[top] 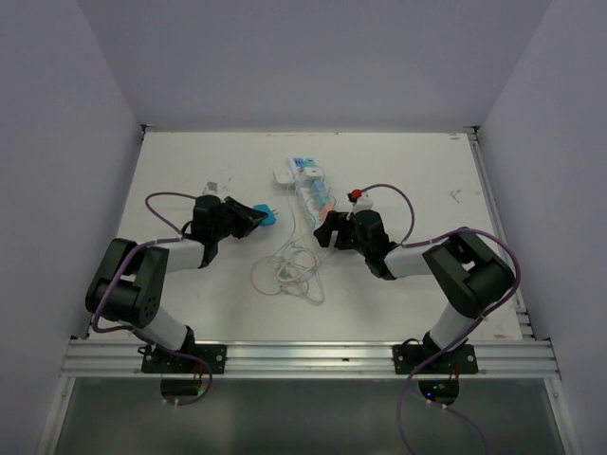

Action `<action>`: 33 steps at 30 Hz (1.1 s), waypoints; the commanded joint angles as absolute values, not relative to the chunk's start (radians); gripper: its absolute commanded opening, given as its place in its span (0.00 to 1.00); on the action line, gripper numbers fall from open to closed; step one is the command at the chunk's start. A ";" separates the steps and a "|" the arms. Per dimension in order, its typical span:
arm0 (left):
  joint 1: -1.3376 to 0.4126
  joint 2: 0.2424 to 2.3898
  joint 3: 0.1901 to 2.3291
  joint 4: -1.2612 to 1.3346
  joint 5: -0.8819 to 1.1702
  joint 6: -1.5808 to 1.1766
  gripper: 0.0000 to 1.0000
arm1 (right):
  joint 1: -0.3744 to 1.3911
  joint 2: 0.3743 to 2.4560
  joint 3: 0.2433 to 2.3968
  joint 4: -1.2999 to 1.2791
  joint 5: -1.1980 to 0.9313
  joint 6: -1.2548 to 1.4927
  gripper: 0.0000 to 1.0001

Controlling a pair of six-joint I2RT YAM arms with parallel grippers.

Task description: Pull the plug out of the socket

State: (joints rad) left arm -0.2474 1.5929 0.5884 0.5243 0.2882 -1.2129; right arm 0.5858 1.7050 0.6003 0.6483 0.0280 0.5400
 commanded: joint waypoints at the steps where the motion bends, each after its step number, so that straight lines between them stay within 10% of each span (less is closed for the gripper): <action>1: -0.196 1.523 0.540 0.496 0.307 -1.155 0.00 | 0.568 1.720 0.568 0.462 0.123 0.557 0.00; 19: -0.060 1.353 0.322 0.379 0.301 -0.977 0.15 | 0.568 1.678 0.551 0.466 0.089 0.528 0.00; 26: -0.037 1.284 0.301 0.328 0.282 -0.960 0.68 | 0.568 1.671 0.555 0.450 0.057 0.514 0.00; 33: -0.029 1.165 0.370 0.129 0.227 -0.884 1.00 | 0.568 1.655 0.555 0.437 0.005 0.499 0.00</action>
